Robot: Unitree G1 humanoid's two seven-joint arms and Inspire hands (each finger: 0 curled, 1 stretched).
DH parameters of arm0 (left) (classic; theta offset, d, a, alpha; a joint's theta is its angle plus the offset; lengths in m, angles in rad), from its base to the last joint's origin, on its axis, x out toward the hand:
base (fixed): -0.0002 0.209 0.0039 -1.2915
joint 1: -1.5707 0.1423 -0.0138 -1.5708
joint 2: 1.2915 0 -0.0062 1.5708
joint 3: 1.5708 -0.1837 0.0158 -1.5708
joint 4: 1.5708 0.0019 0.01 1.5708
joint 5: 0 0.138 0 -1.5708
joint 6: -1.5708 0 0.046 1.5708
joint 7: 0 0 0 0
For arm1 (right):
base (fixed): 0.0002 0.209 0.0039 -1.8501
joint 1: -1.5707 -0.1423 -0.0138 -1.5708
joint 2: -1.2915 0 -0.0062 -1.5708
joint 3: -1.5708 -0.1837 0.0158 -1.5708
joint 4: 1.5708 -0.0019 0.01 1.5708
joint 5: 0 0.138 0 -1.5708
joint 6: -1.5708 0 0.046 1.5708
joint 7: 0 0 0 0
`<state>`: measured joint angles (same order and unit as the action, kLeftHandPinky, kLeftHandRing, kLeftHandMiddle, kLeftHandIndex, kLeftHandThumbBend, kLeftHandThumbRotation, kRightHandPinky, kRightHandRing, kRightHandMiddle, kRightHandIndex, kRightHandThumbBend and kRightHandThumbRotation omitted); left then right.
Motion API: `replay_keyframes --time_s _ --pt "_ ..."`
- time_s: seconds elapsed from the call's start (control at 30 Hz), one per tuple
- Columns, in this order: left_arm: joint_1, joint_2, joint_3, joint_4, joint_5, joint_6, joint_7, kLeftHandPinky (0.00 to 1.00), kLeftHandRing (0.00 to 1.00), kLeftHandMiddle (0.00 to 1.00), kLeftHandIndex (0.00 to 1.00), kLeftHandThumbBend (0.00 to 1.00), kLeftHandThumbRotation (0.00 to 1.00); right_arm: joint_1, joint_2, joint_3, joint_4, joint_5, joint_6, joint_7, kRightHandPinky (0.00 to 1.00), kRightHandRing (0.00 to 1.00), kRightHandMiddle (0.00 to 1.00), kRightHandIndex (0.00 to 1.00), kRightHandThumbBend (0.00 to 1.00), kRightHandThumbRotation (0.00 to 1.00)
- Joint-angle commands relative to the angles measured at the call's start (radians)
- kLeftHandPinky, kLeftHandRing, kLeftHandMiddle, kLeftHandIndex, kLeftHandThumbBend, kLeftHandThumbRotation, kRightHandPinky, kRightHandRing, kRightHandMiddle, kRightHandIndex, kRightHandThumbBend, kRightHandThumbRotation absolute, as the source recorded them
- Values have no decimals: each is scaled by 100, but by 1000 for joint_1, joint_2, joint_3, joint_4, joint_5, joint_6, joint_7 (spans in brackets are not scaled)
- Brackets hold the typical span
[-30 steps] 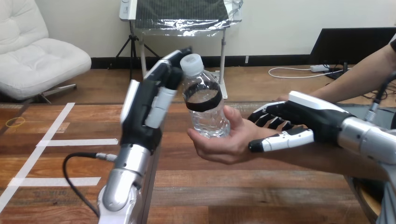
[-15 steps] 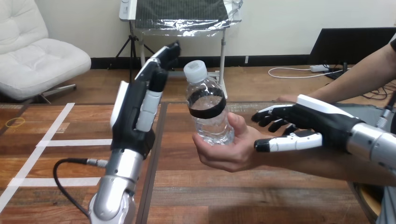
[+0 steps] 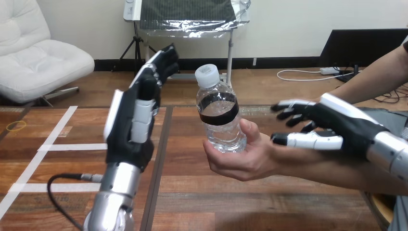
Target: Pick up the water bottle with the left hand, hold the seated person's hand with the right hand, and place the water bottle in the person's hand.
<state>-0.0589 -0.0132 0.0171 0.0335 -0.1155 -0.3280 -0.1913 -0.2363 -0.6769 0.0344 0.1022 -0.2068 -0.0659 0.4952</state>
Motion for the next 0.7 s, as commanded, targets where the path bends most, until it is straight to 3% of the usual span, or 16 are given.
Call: replay_keyframes --time_s 0.0,0.27,0.33,0.67 --pt "1 7 -3 -70 -23 -1 -7 96 88 86 82 93 100 1 49 -56 -11 29 -46 -86 68 82 86 89 100 93" --pt "46 11 -7 -119 -38 4 -15 89 87 85 81 89 100 39 98 -90 -57 57 -77 -169 70 84 87 91 100 99" --pt "61 15 -7 -138 -45 6 -19 88 87 85 81 88 100 51 119 -102 -70 73 -108 -194 71 85 88 91 100 99" --pt "135 24 0 -225 -102 -5 -54 83 86 85 81 86 100 139 240 -152 -199 220 -189 -262 76 88 90 91 97 100"
